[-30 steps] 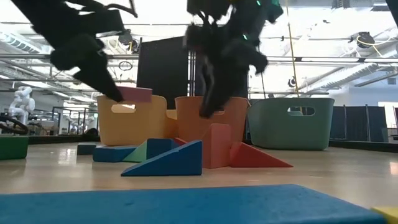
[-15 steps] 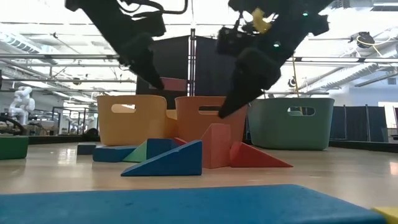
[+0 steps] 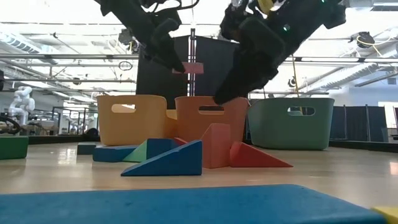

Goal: Sort blocks by size
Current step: Put the pink rectangle block into the orange bin, then put the blue rectangle block into the orange bin

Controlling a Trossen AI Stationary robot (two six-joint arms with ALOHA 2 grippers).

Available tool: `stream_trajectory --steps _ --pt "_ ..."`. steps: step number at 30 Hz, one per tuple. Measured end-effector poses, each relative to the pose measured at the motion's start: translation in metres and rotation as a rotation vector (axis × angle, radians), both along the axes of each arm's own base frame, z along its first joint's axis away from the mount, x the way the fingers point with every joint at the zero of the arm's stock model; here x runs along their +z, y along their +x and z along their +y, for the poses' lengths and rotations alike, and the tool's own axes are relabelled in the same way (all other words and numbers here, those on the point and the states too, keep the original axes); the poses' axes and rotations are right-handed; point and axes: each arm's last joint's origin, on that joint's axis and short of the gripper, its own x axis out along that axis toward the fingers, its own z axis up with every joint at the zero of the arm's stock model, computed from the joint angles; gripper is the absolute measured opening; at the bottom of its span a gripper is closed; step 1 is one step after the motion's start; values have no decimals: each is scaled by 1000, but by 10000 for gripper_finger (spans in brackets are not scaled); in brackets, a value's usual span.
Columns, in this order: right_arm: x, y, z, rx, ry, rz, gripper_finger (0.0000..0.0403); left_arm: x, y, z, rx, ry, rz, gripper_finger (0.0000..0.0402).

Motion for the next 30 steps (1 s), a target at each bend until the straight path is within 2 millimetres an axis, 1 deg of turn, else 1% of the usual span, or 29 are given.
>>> stream_trajectory --steps 5,7,10,16,23,27,30 --pt "2 1 3 -1 19 -34 109 -2 5 14 22 -16 1 42" --pt "2 1 4 -10 31 -38 109 -8 7 19 27 -23 31 42" --pt "2 1 4 -26 45 -36 109 -13 16 26 22 -27 40 42" --pt "2 1 4 -45 31 -43 109 -30 31 39 30 -30 103 43" --pt "1 0 4 -51 8 -37 109 -42 37 48 43 -31 126 92" --pt "0 1 3 -60 -14 -42 109 -42 37 50 46 -30 124 98" --pt "-5 3 2 -78 -43 -31 109 -42 37 50 48 -28 118 100"
